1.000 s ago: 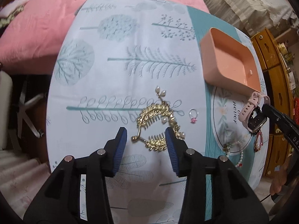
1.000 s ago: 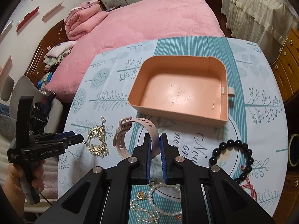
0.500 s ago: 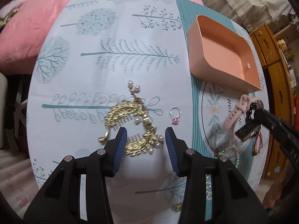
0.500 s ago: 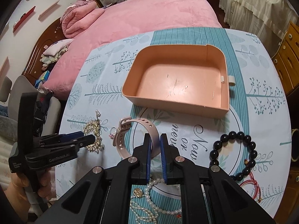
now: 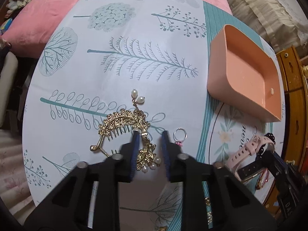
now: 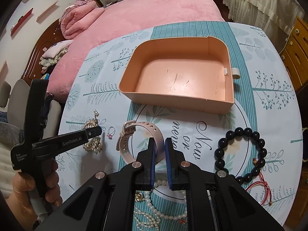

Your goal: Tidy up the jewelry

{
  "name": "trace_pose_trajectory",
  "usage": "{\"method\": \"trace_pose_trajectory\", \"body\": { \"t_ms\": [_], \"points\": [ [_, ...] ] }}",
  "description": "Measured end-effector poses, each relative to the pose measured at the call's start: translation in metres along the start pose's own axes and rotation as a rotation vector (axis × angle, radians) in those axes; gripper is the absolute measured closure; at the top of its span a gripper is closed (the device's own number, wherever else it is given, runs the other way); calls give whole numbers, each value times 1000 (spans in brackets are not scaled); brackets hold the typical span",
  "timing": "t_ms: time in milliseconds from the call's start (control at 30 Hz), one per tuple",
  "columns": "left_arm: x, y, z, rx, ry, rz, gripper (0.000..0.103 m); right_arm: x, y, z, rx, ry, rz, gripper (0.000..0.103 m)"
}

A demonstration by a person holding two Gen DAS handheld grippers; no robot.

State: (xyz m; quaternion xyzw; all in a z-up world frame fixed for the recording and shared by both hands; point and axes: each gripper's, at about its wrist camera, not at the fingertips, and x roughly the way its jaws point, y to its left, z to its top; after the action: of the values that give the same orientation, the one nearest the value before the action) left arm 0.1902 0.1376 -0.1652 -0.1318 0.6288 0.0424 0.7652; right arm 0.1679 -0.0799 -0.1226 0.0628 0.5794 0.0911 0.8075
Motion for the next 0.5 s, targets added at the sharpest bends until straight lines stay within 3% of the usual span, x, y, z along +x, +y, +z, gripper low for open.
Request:
{"method": "trace_pose_trajectory", "body": {
  "t_ms": [200, 367, 500],
  "points": [
    [-5, -9, 0, 24, -2, 11, 98, -1, -4, 0, 11, -3, 3, 93],
    [-34, -35, 3, 105, -63, 10, 98, -13, -8, 4, 26, -28, 15, 93],
    [-72, -55, 10, 173, -122, -43, 98, -30, -14, 15, 45, -67, 25, 93]
  ]
}}
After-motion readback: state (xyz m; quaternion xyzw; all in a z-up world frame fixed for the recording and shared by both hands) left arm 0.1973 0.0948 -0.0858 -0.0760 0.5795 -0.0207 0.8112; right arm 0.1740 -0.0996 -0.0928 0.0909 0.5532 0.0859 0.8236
